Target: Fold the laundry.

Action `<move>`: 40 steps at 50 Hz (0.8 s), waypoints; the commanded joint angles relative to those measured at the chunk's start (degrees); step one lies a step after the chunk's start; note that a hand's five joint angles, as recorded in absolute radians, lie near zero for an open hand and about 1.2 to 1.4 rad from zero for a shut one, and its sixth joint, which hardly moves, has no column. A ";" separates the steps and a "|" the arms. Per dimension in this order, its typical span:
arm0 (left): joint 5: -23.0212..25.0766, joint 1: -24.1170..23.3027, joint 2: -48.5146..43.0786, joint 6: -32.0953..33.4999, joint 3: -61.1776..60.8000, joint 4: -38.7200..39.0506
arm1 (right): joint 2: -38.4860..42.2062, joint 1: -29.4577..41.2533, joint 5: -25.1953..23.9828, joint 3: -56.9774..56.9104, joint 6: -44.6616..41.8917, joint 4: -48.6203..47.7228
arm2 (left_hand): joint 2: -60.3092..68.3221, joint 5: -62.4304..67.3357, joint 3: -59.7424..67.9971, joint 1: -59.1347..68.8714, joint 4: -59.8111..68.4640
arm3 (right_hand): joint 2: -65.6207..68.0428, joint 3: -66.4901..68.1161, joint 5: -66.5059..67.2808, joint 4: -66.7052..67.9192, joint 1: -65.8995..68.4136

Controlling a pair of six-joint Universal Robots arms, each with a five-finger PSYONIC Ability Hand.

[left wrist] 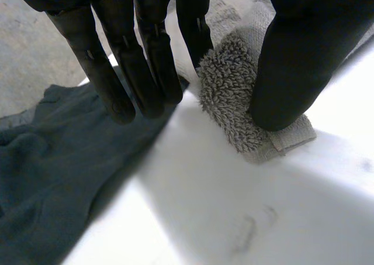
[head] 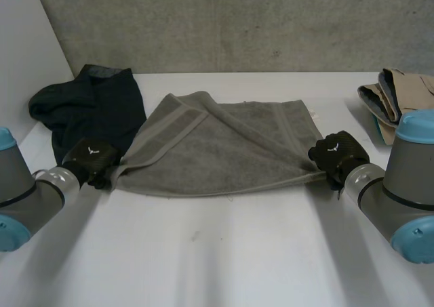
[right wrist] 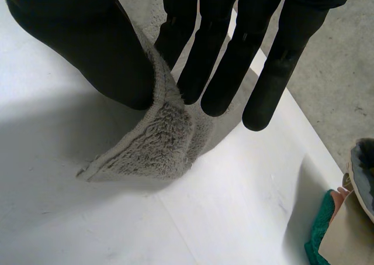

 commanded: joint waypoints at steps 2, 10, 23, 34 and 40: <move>-1.00 -0.78 -1.71 -0.52 2.47 0.30 | 0.19 -0.04 0.00 0.04 -0.03 -0.01 | -3.57 -2.79 -3.43 -2.35 -3.60 | 13.07 12.03 12.59 11.40 15.38; -2.32 -1.13 -1.98 -0.78 3.62 -1.19 | 0.46 0.05 0.09 -0.14 -0.20 -0.01 | 27.40 28.18 27.54 28.62 27.37 | 13.07 12.03 12.59 11.40 15.38; -13.57 0.62 23.76 -16.41 -2.62 -11.03 | -13.76 -2.50 2.73 -4.88 -2.49 10.08 | 27.51 28.29 27.64 28.72 27.48 | 13.07 12.03 12.59 11.40 15.38; -12.33 -1.48 32.84 -28.47 -1.22 -23.43 | -18.89 -2.06 0.35 -11.56 -3.54 24.41 | 27.51 28.29 27.64 28.72 27.48 | 13.07 12.03 12.59 11.40 15.38; -22.00 -6.05 19.23 -24.69 3.78 -25.10 | -8.61 -1.53 2.55 -13.84 -8.63 27.41 | 27.51 28.29 27.64 28.72 27.48 | 13.07 12.03 12.59 11.40 15.38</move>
